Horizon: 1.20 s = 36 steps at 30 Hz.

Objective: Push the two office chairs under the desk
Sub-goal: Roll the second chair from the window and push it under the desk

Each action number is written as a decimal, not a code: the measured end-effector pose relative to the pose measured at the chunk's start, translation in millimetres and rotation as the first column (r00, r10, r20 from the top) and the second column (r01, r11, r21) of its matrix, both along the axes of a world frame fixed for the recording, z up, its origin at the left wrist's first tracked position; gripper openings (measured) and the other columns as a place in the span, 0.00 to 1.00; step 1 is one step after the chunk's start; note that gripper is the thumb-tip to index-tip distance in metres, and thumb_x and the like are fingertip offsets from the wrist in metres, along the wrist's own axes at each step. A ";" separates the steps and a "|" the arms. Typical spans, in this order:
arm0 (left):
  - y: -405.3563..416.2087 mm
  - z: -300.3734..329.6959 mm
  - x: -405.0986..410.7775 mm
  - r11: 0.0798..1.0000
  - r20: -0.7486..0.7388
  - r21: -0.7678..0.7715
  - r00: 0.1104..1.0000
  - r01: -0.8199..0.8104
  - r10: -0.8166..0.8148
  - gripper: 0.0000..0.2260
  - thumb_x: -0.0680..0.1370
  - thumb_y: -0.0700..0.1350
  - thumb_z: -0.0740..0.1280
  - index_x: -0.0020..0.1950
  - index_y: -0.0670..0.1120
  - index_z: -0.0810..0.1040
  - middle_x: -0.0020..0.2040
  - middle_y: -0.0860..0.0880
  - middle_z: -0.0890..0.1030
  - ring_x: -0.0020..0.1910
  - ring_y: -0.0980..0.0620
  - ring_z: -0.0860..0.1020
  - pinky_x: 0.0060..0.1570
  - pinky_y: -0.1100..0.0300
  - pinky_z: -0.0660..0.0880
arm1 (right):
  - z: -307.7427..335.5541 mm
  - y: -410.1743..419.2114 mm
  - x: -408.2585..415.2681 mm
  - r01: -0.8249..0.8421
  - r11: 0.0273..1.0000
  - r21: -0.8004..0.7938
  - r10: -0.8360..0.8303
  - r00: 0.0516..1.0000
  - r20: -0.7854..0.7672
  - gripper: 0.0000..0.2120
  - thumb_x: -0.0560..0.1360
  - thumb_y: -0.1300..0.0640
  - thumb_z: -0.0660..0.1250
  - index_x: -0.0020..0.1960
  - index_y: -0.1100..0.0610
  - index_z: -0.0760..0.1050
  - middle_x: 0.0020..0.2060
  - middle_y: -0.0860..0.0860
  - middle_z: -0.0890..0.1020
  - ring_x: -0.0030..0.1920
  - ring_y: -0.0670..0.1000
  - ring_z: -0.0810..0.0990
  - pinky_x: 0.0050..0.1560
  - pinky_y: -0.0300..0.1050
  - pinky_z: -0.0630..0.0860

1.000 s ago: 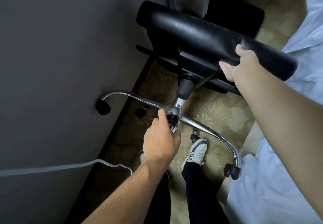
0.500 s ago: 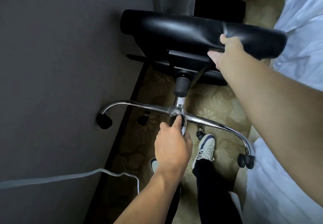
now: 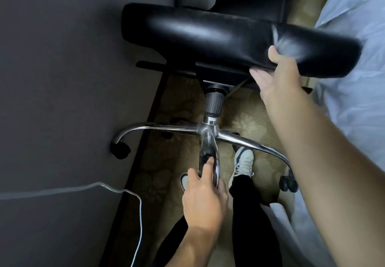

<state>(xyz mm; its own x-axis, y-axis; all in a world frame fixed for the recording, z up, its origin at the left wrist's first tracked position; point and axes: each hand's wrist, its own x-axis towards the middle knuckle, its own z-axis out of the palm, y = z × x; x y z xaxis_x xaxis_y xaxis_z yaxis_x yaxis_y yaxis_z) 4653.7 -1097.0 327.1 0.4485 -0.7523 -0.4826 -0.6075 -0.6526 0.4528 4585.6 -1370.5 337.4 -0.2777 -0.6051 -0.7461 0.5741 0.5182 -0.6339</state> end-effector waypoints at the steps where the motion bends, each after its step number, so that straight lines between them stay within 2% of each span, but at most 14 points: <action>1: 13.0 -0.7 -1.8 1.000 -0.008 -0.007 1.000 -0.001 0.001 0.25 0.74 0.50 0.69 0.70 0.57 0.69 0.50 0.49 0.70 0.42 0.47 0.77 0.40 0.52 0.77 | 1.4 11.8 -2.6 0.014 1.000 -0.020 -0.013 1.000 0.025 0.29 0.66 0.63 0.77 0.62 0.65 0.69 0.48 0.64 0.82 0.38 0.60 0.86 0.50 0.55 0.82; 3: 35.1 -3.5 -2.8 0.999 -0.038 -0.036 0.999 -0.001 0.000 0.25 0.72 0.50 0.71 0.68 0.56 0.71 0.50 0.49 0.71 0.40 0.46 0.79 0.37 0.51 0.78 | 3.9 38.2 -7.1 0.049 0.997 -0.055 -0.044 0.996 0.073 0.27 0.66 0.65 0.77 0.61 0.65 0.70 0.51 0.64 0.81 0.40 0.60 0.86 0.50 0.57 0.82; 6: 67.7 -14.6 -7.4 0.998 -0.018 -0.045 0.999 -0.038 0.037 0.24 0.70 0.48 0.73 0.66 0.53 0.74 0.48 0.48 0.73 0.39 0.45 0.79 0.35 0.51 0.78 | 10.5 77.7 -8.6 0.031 0.995 -0.098 -0.025 0.998 0.064 0.20 0.67 0.66 0.76 0.54 0.66 0.71 0.48 0.63 0.82 0.39 0.60 0.86 0.49 0.59 0.81; 10: 103.7 -23.8 -11.8 0.996 0.045 -0.090 0.999 -0.017 0.021 0.27 0.69 0.49 0.74 0.67 0.49 0.72 0.48 0.47 0.74 0.38 0.46 0.80 0.32 0.54 0.78 | 20.9 120.5 -9.6 -0.013 0.992 -0.125 0.023 0.997 0.078 0.26 0.67 0.66 0.76 0.61 0.67 0.69 0.50 0.63 0.81 0.39 0.60 0.86 0.46 0.58 0.82; 13: 133.1 -36.6 -18.3 0.995 0.096 -0.091 0.995 -0.030 0.038 0.32 0.68 0.49 0.75 0.70 0.47 0.69 0.49 0.46 0.75 0.40 0.46 0.80 0.31 0.53 0.79 | 24.5 154.6 -14.9 -0.029 0.989 -0.145 0.042 0.995 0.088 0.27 0.67 0.66 0.76 0.62 0.68 0.68 0.51 0.63 0.81 0.40 0.61 0.86 0.44 0.57 0.83; 16: 169.2 -53.4 -23.3 0.996 0.113 -0.080 0.993 -0.024 0.033 0.33 0.71 0.49 0.72 0.73 0.48 0.64 0.51 0.47 0.73 0.40 0.45 0.79 0.30 0.51 0.79 | 24.5 193.3 -22.5 -0.027 0.985 -0.173 0.050 0.991 0.126 0.29 0.67 0.66 0.76 0.64 0.66 0.68 0.54 0.62 0.80 0.45 0.61 0.85 0.46 0.58 0.82; 19: 210.4 -74.2 -25.0 0.998 0.099 -0.059 0.994 -0.032 0.037 0.32 0.73 0.52 0.70 0.73 0.52 0.59 0.51 0.48 0.70 0.39 0.45 0.78 0.32 0.50 0.79 | 17.3 238.9 -35.9 -0.076 0.979 -0.189 0.109 0.979 0.170 0.21 0.69 0.65 0.75 0.60 0.64 0.74 0.54 0.60 0.83 0.48 0.59 0.85 0.49 0.57 0.82; 22: 243.9 -89.0 -28.6 0.998 0.076 -0.062 0.997 -0.018 0.023 0.30 0.73 0.50 0.70 0.72 0.50 0.62 0.49 0.47 0.70 0.38 0.44 0.78 0.32 0.53 0.78 | 12.4 281.0 -45.5 -0.092 0.977 -0.194 0.130 0.972 0.195 0.19 0.69 0.64 0.75 0.58 0.65 0.74 0.50 0.59 0.85 0.50 0.59 0.85 0.50 0.56 0.81; 24: 264.8 -98.8 -29.4 0.996 0.035 -0.082 0.999 -0.017 0.020 0.30 0.74 0.48 0.70 0.73 0.49 0.62 0.50 0.45 0.70 0.42 0.43 0.77 0.37 0.51 0.78 | 9.7 306.7 -51.0 -0.087 0.977 -0.196 0.127 0.971 0.203 0.19 0.70 0.65 0.75 0.58 0.64 0.74 0.48 0.58 0.86 0.49 0.58 0.85 0.49 0.56 0.81; 27: 289.0 -108.7 -24.8 0.998 -0.004 -0.055 1.000 0.016 -0.017 0.32 0.74 0.46 0.69 0.75 0.48 0.60 0.52 0.43 0.70 0.49 0.42 0.73 0.48 0.48 0.77 | 5.7 341.2 -52.1 -0.091 0.976 -0.197 0.136 0.964 0.229 0.17 0.70 0.65 0.74 0.58 0.63 0.76 0.51 0.58 0.85 0.50 0.58 0.85 0.48 0.55 0.81; 30: 309.2 -110.7 -18.5 0.981 0.035 0.107 0.986 0.160 -0.164 0.38 0.74 0.48 0.68 0.78 0.47 0.52 0.58 0.39 0.69 0.54 0.40 0.70 0.56 0.45 0.71 | 5.2 374.1 -52.7 -0.098 0.979 -0.177 0.140 0.960 0.242 0.23 0.69 0.65 0.75 0.62 0.64 0.74 0.55 0.60 0.83 0.51 0.58 0.84 0.47 0.55 0.81; 32: 316.0 -108.9 -17.5 0.947 0.015 0.247 0.976 0.207 -0.218 0.45 0.73 0.53 0.68 0.79 0.49 0.42 0.68 0.38 0.63 0.66 0.39 0.64 0.65 0.45 0.66 | 3.0 391.2 -53.7 -0.104 0.983 -0.153 0.142 0.954 0.264 0.23 0.70 0.65 0.73 0.64 0.64 0.73 0.57 0.60 0.82 0.52 0.58 0.84 0.49 0.55 0.81; 34: 328.5 -102.1 -21.6 0.931 -0.038 0.310 0.981 0.192 -0.190 0.48 0.72 0.55 0.70 0.78 0.51 0.38 0.76 0.40 0.52 0.75 0.41 0.51 0.71 0.44 0.58 | -1.0 410.8 -55.2 -0.122 0.984 -0.127 0.153 0.949 0.276 0.22 0.71 0.65 0.72 0.64 0.64 0.73 0.57 0.59 0.82 0.53 0.57 0.84 0.51 0.55 0.81; 36: 329.8 -88.1 -27.7 0.974 -0.116 0.223 0.993 0.040 -0.014 0.47 0.72 0.55 0.71 0.79 0.54 0.42 0.78 0.43 0.48 0.77 0.44 0.46 0.73 0.43 0.53 | -5.9 428.4 -57.9 -0.123 0.984 -0.125 0.156 0.941 0.299 0.24 0.70 0.65 0.72 0.65 0.64 0.73 0.57 0.58 0.83 0.54 0.57 0.83 0.53 0.55 0.80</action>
